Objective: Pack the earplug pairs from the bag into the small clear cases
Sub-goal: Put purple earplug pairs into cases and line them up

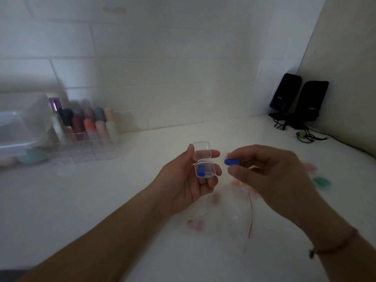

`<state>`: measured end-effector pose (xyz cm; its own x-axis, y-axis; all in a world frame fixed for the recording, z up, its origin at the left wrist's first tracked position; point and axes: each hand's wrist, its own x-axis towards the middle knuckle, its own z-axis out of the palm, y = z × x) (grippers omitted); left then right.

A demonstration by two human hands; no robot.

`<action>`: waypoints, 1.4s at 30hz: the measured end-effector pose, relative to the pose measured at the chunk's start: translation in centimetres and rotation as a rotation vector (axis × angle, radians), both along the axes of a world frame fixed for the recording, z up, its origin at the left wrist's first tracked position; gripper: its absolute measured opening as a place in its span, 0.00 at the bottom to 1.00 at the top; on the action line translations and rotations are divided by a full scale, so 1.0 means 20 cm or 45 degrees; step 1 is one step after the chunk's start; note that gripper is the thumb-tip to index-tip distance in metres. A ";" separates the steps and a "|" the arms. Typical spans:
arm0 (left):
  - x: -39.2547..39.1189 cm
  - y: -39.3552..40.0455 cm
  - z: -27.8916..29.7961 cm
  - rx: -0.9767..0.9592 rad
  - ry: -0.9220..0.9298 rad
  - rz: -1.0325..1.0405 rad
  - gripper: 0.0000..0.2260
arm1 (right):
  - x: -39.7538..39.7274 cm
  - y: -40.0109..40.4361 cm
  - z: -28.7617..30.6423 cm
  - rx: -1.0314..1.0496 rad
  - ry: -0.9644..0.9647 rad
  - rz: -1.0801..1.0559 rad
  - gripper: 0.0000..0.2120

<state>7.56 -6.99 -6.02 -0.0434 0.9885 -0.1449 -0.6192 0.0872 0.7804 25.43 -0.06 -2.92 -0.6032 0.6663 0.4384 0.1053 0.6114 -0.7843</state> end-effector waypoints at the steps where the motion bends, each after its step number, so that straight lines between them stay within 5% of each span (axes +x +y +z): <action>1: 0.00 -0.01 0.00 -0.014 0.006 -0.024 0.26 | -0.02 -0.01 -0.01 -0.011 -0.002 -0.015 0.08; 11: 0.02 0.00 -0.01 0.002 0.040 -0.046 0.25 | -0.09 -0.06 -0.08 0.542 -0.238 -0.154 0.10; 20: 0.01 0.01 -0.01 0.010 -0.050 -0.017 0.27 | -0.05 -0.05 -0.05 0.401 -0.201 -0.128 0.18; 23: 0.00 0.00 -0.01 0.035 -0.011 -0.029 0.18 | -0.04 -0.03 -0.04 0.360 -0.185 -0.258 0.13; 27: 0.02 0.00 -0.02 0.155 0.314 0.056 0.18 | -0.02 -0.02 -0.04 0.256 -0.143 -0.377 0.08; 32: 0.06 -0.04 -0.06 0.607 1.380 0.227 0.32 | -0.04 -0.04 -0.05 0.238 -0.247 -0.359 0.09; 36: 0.06 -0.06 -0.08 0.904 1.477 0.171 0.34 | -0.05 -0.07 -0.06 0.201 -0.344 -0.235 0.10; 42: 0.06 -0.03 -0.08 0.930 1.370 0.314 0.27 | -0.08 -0.06 -0.08 0.306 -0.191 -0.262 0.09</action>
<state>8.67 -7.69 -7.53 0.0100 0.7737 0.6335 0.3960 -0.5848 0.7079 23.86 -1.32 -4.54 -0.5365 0.6694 0.5139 0.3489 0.7304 -0.5872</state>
